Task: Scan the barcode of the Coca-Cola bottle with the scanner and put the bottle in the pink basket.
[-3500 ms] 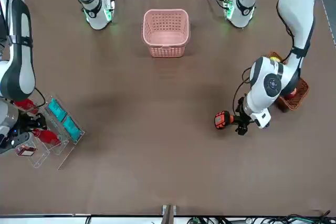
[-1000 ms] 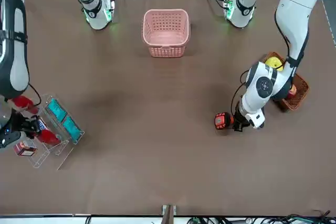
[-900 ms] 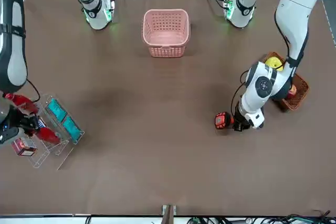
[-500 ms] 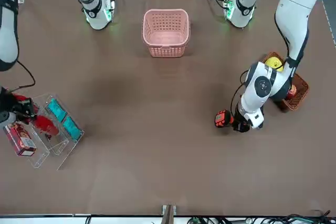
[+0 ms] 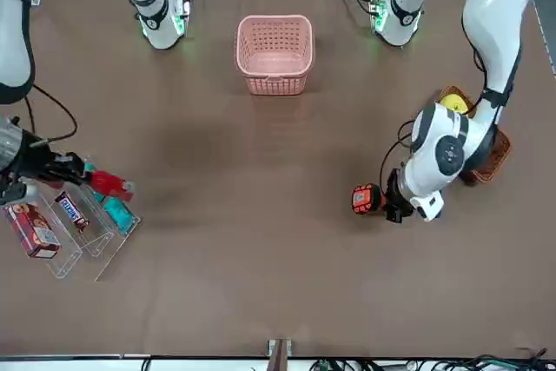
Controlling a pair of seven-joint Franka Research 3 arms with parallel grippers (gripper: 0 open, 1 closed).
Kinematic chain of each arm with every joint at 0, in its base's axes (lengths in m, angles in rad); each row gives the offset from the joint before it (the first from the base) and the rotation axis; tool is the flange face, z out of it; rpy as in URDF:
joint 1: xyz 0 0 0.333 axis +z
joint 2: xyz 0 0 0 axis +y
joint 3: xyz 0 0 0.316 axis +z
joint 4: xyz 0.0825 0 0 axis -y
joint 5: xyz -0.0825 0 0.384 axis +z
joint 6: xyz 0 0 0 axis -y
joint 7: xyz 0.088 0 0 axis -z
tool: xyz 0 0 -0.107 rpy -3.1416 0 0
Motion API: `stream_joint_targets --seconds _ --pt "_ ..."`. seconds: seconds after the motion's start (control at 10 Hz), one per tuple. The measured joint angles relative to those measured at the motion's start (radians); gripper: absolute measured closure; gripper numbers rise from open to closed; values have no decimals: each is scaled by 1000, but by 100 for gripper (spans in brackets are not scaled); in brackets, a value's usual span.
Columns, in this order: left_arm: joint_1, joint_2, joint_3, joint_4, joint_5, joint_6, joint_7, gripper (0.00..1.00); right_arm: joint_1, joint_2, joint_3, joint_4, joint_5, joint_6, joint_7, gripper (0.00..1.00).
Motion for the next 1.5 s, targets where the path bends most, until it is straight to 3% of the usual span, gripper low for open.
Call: stream_joint_targets --seconds 0.2,0.7,1.2,1.5 --pt "10 -4 -34 87 -120 -32 -15 64 14 0 2 -51 137 -10 118 68" --pt "9 -2 -156 116 -133 -40 -57 64 89 11 8 -144 535 -11 270 68" --pt "-18 7 -205 156 -136 -20 -120 64 182 67 11 -181 670 136 278 68" --pt "-104 18 -149 166 -129 33 -198 64 214 113 67 -181 781 210 278 68"
